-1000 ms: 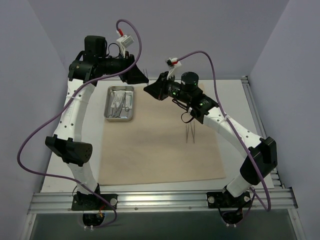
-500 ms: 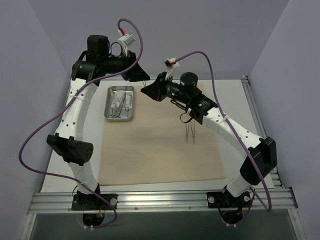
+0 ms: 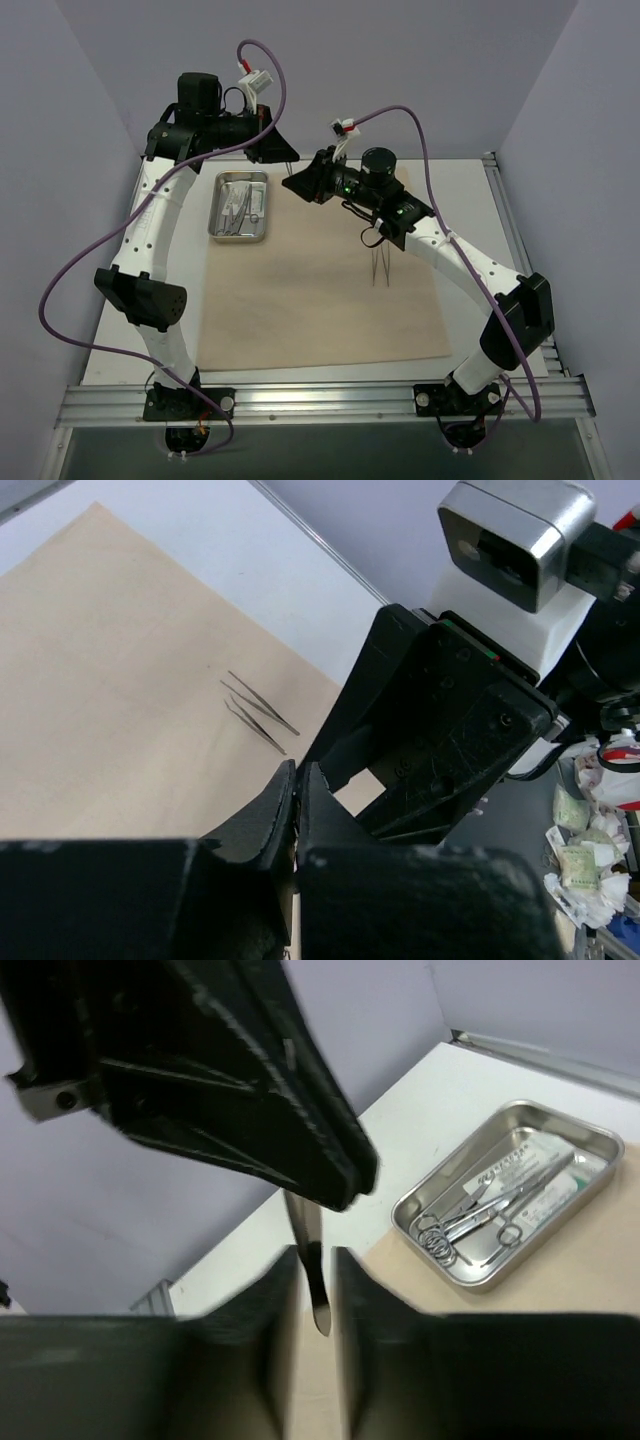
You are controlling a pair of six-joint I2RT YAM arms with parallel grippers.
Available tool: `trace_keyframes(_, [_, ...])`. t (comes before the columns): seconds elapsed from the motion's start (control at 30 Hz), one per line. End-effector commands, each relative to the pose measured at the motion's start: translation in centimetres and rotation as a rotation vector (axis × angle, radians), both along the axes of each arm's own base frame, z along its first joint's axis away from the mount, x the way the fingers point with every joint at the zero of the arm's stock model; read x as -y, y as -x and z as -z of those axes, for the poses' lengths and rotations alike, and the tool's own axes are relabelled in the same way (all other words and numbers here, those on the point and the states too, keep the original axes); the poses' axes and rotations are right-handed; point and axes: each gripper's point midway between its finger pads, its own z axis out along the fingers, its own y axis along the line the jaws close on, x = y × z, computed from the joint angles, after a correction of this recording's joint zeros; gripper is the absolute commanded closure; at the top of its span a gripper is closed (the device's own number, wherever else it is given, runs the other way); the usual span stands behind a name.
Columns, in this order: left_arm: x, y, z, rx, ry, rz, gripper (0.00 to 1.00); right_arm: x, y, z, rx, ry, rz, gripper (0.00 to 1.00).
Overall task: Open and lay out the surgical kit
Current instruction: Place the medical item in the surgical kit.
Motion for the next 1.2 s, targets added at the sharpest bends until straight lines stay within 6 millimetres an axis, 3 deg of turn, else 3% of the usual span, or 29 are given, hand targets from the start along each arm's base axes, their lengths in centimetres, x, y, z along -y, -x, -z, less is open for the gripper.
trace_keyframes(0.0, [-0.4, -1.3, -0.4, 0.052, -0.020, -0.070, 0.98, 2.2, -2.1, -1.3, -0.011, 0.005, 0.159, 0.67])
trace_keyframes(0.1, [-1.4, -3.1, 0.9, 0.009, -0.068, -0.210, 0.98, 3.0, -2.3, -1.5, 0.005, 0.065, 0.238, 0.55])
trace_keyframes(0.27, [-2.3, -4.6, 3.4, -0.071, -0.118, -0.337, 0.98, 3.8, -2.8, -2.4, 0.041, 0.100, 0.356, 0.53])
trace_keyframes(0.4, [-2.3, -4.9, 4.5, -0.097, -0.137, -0.365, 0.98, 2.9, -3.0, -2.0, 0.032, 0.127, 0.352, 0.55])
trace_keyframes(0.67, [-2.1, -5.0, 4.2, -0.098, -0.126, -0.368, 0.98, 0.5, -3.5, -0.5, 0.003, 0.175, 0.307, 0.59])
trace_keyframes(1.17, [-1.8, -5.0, 4.7, -0.124, -0.116, -0.358, 0.98, -0.8, -4.6, 1.1, -0.027, 0.202, 0.293, 0.73])
